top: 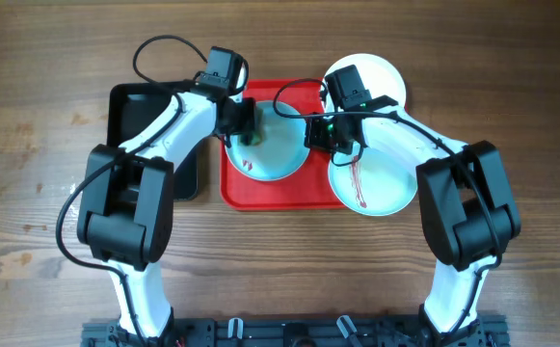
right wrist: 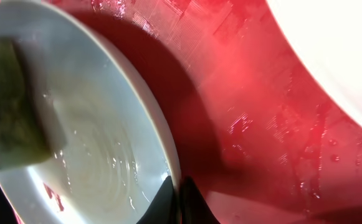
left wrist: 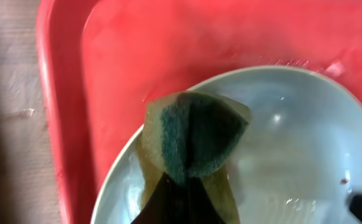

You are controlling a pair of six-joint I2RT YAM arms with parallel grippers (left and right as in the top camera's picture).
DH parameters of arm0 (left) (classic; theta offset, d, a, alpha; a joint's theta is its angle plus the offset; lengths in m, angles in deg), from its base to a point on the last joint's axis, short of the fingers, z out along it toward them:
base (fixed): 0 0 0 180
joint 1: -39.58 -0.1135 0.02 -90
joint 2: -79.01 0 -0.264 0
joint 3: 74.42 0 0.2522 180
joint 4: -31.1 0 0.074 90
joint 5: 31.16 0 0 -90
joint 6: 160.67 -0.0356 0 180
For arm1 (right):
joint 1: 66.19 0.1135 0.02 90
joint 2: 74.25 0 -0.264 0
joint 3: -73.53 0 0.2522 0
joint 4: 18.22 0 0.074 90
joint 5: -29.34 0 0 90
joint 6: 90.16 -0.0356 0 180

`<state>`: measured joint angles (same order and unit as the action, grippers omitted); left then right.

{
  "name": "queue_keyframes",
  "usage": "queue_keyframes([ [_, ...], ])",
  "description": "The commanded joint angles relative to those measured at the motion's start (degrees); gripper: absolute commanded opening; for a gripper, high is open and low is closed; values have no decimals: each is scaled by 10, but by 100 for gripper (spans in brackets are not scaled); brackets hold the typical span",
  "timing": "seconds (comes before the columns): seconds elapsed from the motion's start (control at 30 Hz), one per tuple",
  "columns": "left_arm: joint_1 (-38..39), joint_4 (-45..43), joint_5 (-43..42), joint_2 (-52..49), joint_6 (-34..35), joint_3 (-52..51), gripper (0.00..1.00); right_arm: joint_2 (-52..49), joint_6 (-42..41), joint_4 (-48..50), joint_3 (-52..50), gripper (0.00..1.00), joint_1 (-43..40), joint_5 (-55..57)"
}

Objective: Clean dirty plates on tray and stack at the side
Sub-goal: 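Scrub the plate surface with the sponge in the left gripper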

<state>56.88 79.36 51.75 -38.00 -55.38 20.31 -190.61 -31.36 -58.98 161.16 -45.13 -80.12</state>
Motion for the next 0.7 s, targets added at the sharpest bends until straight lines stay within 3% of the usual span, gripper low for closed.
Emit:
queue_keyframes([
  [0.0, -3, 60, -11, -9, -1, -4, 4, 18, -3, -1, 2, 4, 0, 1],
  [0.13, -4, 89, -182, -9, -37, -4, 4, 18, -3, -1, 2, 4, 0, 1],
  [0.3, -4, 72, -269, -9, -42, -4, 4, 18, -3, -1, 2, 4, 0, 1],
  [0.47, -4, 35, -267, -9, -38, -4, 4, 18, -3, -1, 2, 4, 0, 1],
  [0.67, -4, -17, -112, -9, 24, -4, 4, 18, -3, -1, 2, 4, 0, 1],
])
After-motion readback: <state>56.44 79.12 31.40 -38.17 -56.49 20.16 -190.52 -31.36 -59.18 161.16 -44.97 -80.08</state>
